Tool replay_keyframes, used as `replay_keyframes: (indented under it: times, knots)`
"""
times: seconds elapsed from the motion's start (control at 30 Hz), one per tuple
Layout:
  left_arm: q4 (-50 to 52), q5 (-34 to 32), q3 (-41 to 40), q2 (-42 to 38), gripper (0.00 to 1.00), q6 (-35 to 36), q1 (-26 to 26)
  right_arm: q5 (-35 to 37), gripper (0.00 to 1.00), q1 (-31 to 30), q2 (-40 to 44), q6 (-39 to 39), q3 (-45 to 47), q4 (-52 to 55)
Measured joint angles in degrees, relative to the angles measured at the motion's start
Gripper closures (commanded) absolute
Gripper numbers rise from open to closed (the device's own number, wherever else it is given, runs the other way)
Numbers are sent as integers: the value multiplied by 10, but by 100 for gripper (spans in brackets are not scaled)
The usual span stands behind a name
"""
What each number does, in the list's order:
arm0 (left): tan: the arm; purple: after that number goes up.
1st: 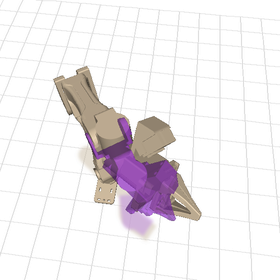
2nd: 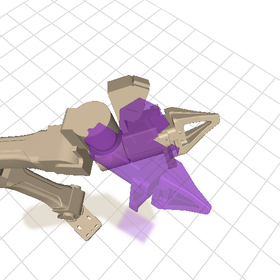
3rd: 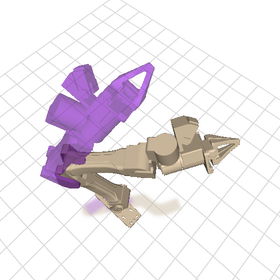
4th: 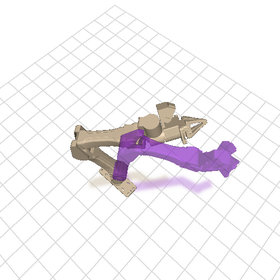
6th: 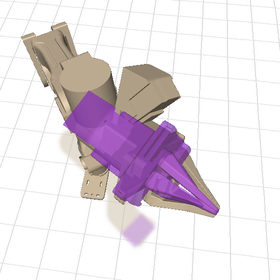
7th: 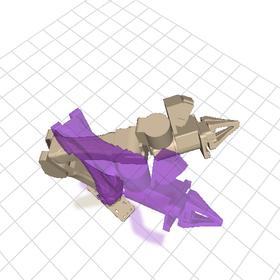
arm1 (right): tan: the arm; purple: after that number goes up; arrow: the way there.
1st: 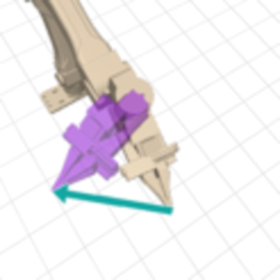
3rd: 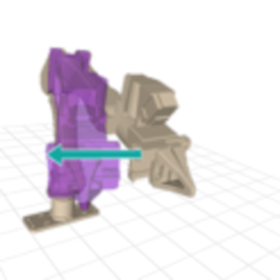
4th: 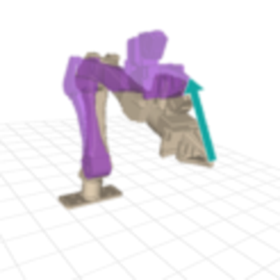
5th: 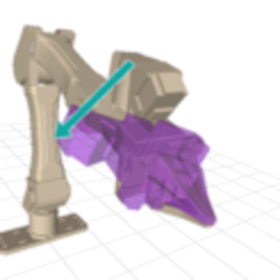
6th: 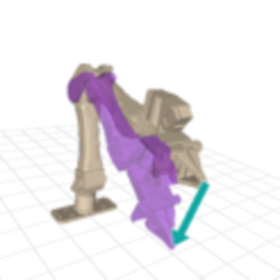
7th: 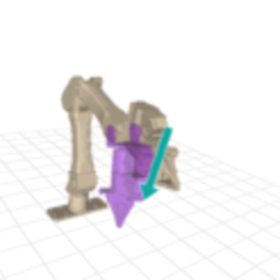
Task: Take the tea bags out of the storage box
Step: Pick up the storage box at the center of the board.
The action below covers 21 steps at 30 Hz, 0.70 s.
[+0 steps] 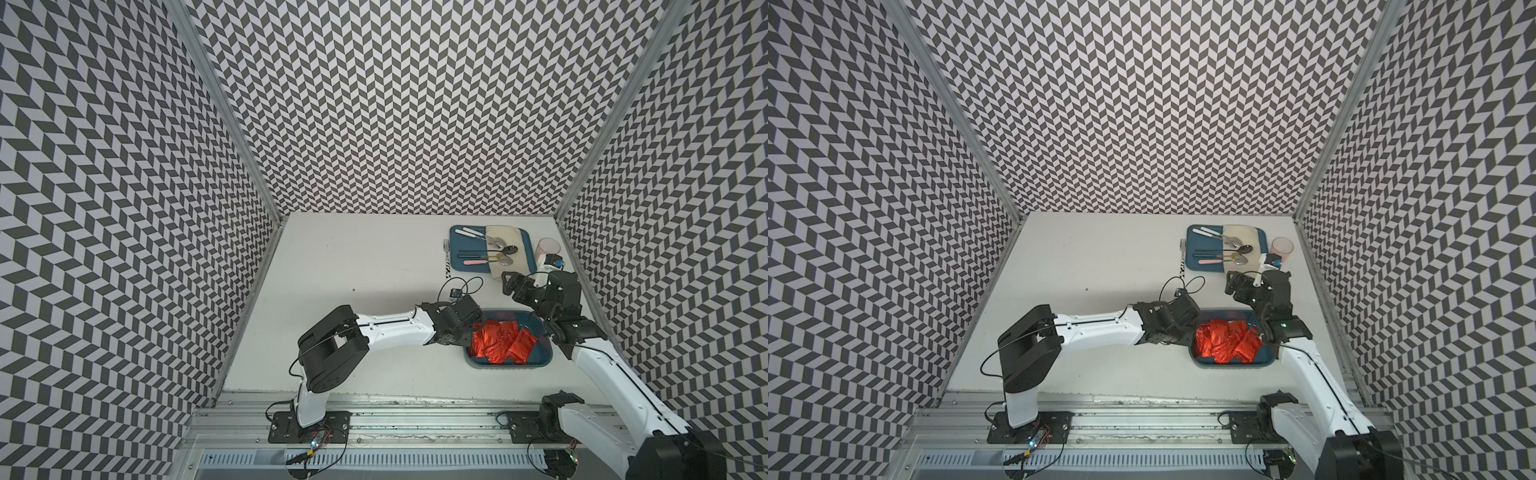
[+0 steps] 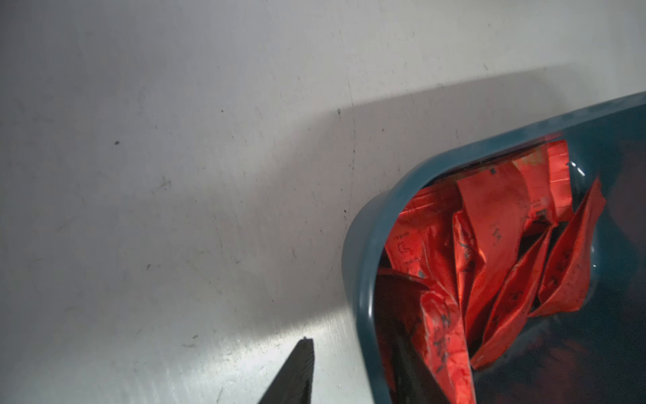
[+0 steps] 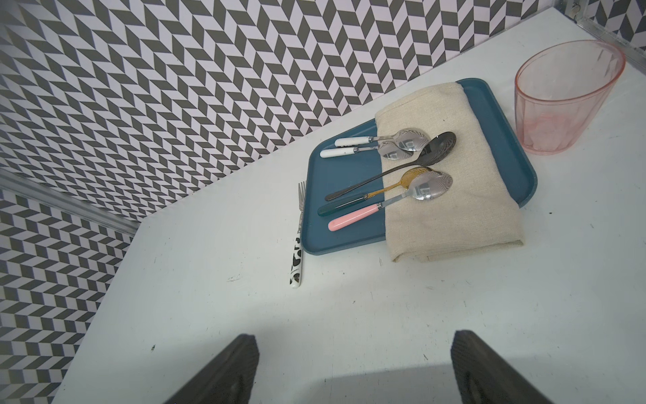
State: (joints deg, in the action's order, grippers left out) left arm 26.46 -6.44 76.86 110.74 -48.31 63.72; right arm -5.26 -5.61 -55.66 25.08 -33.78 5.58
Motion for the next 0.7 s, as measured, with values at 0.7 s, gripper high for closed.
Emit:
replay_keyframes:
  times: [0.7]
  knots:
    - [114,-73,-53,-96,100,34,-71,-70,16,-5,-15,8,-10,20]
